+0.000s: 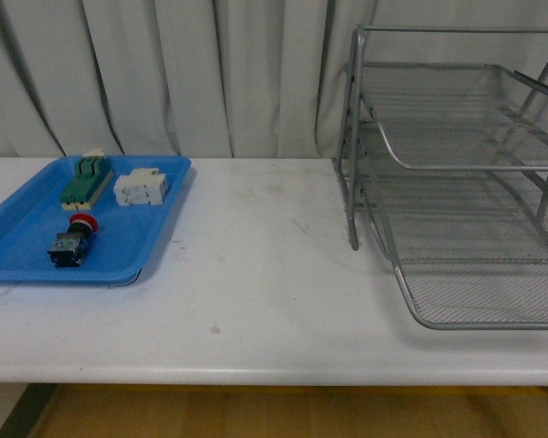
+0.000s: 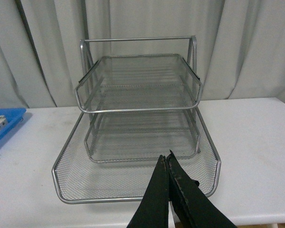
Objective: Place button on rack with both arms
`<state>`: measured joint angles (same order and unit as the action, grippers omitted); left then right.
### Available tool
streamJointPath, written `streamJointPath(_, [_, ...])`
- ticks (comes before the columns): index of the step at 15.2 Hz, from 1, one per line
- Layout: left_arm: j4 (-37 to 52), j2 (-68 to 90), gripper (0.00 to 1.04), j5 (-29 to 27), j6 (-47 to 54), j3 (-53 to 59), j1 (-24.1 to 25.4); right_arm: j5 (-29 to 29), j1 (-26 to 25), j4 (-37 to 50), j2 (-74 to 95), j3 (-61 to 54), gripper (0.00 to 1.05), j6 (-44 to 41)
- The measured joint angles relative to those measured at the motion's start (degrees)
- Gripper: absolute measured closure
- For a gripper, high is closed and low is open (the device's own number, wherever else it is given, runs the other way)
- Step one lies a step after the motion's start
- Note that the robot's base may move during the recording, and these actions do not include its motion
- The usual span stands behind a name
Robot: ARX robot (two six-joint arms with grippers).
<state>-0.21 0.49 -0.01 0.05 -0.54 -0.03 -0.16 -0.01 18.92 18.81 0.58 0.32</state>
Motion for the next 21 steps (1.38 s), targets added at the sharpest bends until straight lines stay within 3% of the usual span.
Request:
streamJointPath(9, [0.00, 0.00, 0.07, 0.00, 0.00, 0.00, 0.00, 0.02, 0.00, -9.81, -9.40, 0.00, 1.03, 0.00])
streamJointPath(10, [0.00, 0.00, 0.07, 0.00, 0.00, 0.00, 0.00, 0.04, 0.00, -18.69, -15.45, 0.07, 1.03, -0.04])
streamJointPath(12, [0.00, 0.00, 0.07, 0.02, 0.00, 0.00, 0.00, 0.17, 0.00, -19.23, -18.56, 0.07, 1.03, -0.13])
streamJointPath(13, [0.02, 0.00, 0.07, 0.00, 0.00, 0.00, 0.00, 0.17, 0.00, -19.12, -18.58, 0.07, 0.86, -0.20])
streamJointPath(17, [-2.10, 0.50, 0.07, -1.97, 0.48, -0.48, -0.72, 0.17, 0.00, -19.12, -18.58, 0.07, 0.39, -0.20])
streamJointPath(18, [-10.99, 7.91, 0.07, -14.05, 2.97, -5.16, -5.90, 0.26, 0.00, -19.15, -18.58, 0.07, 0.26, -0.15])
streamJointPath(19, [-10.84, 21.81, 0.07, -22.58, 6.78, -11.85, -7.48, 0.09, 0.00, -19.04, -18.58, 0.07, 0.11, -0.22])
streamJointPath(20, [-7.48, 32.26, 0.07, -22.45, 7.89, -18.25, -4.76, 0.24, -0.04, -19.15, -18.58, 0.07, 0.05, -0.17])
streamJointPath(21, [-6.14, 37.05, 0.07, -20.28, 7.87, -21.29, -4.02, 0.20, 0.00, -19.15, -18.58, 0.07, 0.07, -0.20])
